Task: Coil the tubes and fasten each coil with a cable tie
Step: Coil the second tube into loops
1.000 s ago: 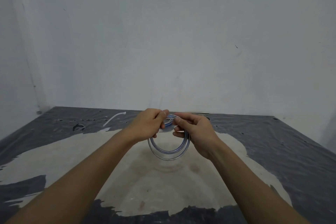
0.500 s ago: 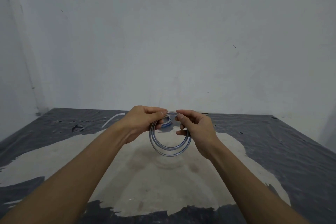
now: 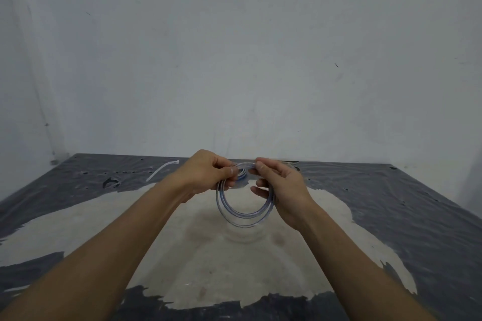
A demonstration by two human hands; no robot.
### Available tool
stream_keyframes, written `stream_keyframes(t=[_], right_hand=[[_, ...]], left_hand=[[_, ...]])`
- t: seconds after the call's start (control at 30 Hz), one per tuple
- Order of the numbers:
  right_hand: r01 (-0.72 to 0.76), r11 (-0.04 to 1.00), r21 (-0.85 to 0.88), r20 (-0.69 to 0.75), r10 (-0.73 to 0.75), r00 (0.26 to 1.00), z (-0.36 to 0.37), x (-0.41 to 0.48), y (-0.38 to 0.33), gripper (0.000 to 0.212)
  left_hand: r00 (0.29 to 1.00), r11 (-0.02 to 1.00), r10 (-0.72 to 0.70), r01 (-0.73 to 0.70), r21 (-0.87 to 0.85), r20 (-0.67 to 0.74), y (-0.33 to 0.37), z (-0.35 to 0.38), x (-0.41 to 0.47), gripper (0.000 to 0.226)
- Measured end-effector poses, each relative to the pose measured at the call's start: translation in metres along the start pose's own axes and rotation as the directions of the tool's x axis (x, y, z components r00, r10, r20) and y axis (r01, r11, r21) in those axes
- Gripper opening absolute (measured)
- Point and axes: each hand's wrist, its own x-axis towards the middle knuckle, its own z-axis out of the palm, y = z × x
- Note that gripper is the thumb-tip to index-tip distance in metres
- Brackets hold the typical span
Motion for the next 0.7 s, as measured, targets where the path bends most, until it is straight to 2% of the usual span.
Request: stream_keyframes(t=[0.03,0.1,0.17,0.23,0.3,0.43,0.57,0.63,0.7], right_hand=[[-0.062,0.995,0.075,0.022,0.061,0.998,0.000,0.000,0.000,0.016],[-0.168,0.976,0.136,0.103,0.154,0.983,0.000,-0.003,0.001,0.015],[-0.204,0.957,0.205,0.158,0.174,0.972,0.003,-0.007,0.004,0.019],[-0.180,0.925,0.336,0.137,0.141,0.981,0.007,-0.006,0.005,0.025],[-0.128,0.917,0.377,0.055,0.115,0.992,0.014,-0.005,0.005,0.032],[-0.098,0.961,0.261,-0.089,0.125,0.988,0.024,-0.003,0.004,0.038],[-0.214,0.949,0.230,-0.092,0.240,0.966,0.030,-0.004,0.008,0.044],[-0.262,0.964,0.033,-0.101,0.264,0.959,0.026,-0.004,0.011,0.047],[-0.243,0.947,-0.210,-0.121,0.222,0.968,0.024,-0.004,0.014,0.044]], left_hand=[[0.998,0.999,-0.009,0.006,-0.051,-0.060,-0.002,0.000,0.002,0.017],[0.985,0.966,-0.066,0.024,-0.256,-0.158,-0.005,-0.002,0.006,0.018],[0.975,0.889,-0.137,0.042,-0.457,-0.176,-0.006,-0.006,0.007,0.017],[0.975,0.849,-0.167,0.068,-0.523,-0.145,-0.007,-0.006,0.006,0.015],[0.979,0.860,-0.170,0.091,-0.501,-0.113,-0.008,-0.005,0.005,0.015],[0.986,0.928,-0.148,0.112,-0.355,-0.076,-0.006,0.000,0.008,0.023],[0.990,0.971,-0.093,0.067,-0.228,-0.106,-0.006,0.000,0.008,0.027],[0.988,0.977,-0.078,0.049,-0.207,-0.131,-0.006,-0.001,0.007,0.026],[0.987,0.977,-0.081,0.051,-0.206,-0.140,-0.005,-0.002,0.006,0.024]])
